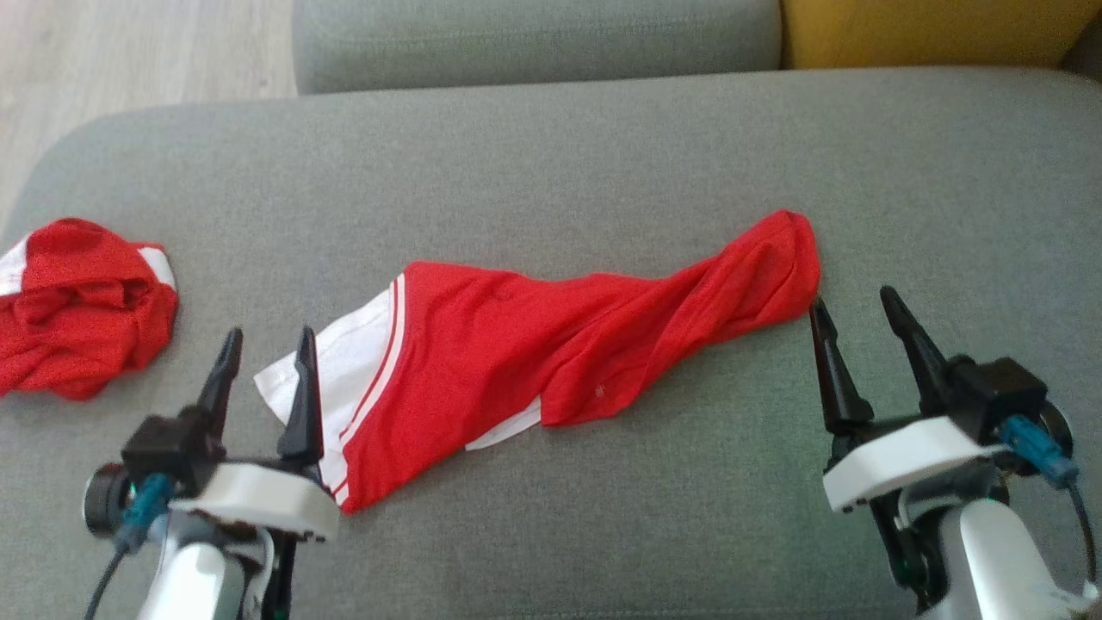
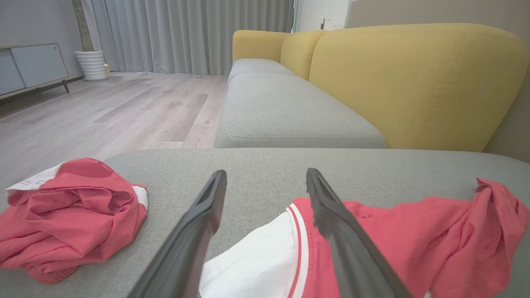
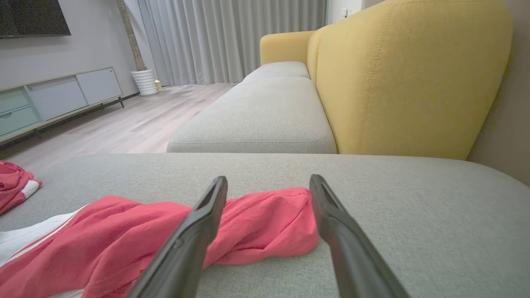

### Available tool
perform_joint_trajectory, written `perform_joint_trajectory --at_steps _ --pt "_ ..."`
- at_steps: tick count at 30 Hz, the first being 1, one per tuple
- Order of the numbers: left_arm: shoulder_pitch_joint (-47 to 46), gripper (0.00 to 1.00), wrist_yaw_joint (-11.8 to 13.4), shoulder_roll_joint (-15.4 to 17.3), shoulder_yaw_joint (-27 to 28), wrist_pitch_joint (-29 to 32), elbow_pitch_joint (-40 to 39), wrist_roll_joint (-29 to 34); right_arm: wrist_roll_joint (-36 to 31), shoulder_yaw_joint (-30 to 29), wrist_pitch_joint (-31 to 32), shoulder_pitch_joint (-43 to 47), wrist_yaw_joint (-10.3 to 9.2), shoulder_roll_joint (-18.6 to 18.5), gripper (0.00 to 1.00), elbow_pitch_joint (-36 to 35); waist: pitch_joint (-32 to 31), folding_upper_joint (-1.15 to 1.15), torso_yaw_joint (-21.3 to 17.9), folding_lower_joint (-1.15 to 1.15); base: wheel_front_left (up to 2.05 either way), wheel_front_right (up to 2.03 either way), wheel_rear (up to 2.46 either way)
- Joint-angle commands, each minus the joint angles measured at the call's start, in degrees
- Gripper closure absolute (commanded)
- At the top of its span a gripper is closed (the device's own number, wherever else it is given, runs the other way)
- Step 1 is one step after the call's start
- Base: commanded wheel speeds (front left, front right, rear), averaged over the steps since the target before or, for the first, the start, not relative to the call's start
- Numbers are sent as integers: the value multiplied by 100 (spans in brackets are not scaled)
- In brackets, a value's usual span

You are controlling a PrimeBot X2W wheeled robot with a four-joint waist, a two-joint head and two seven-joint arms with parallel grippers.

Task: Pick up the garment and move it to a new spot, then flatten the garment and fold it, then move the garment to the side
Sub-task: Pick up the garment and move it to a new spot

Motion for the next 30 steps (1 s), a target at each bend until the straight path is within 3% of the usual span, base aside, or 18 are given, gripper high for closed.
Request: perform_joint_trajectory --at_steps 1,10,30 --pt "-85 0 -4 97 181 -69 -204 70 -51 100 1 -48 -5 -13 0 -197 -113 0 2 0 0 0 0" --pt "348 0 29 130 88 -70 -224 171 4 76 104 298 -5 -13 0 -270 -438 0 -41 0 0 0 0" --pt "449 0 101 211 50 -65 -227 123 50 34 180 406 -5 -13 0 -413 -468 0 -76 0 0 0 0"
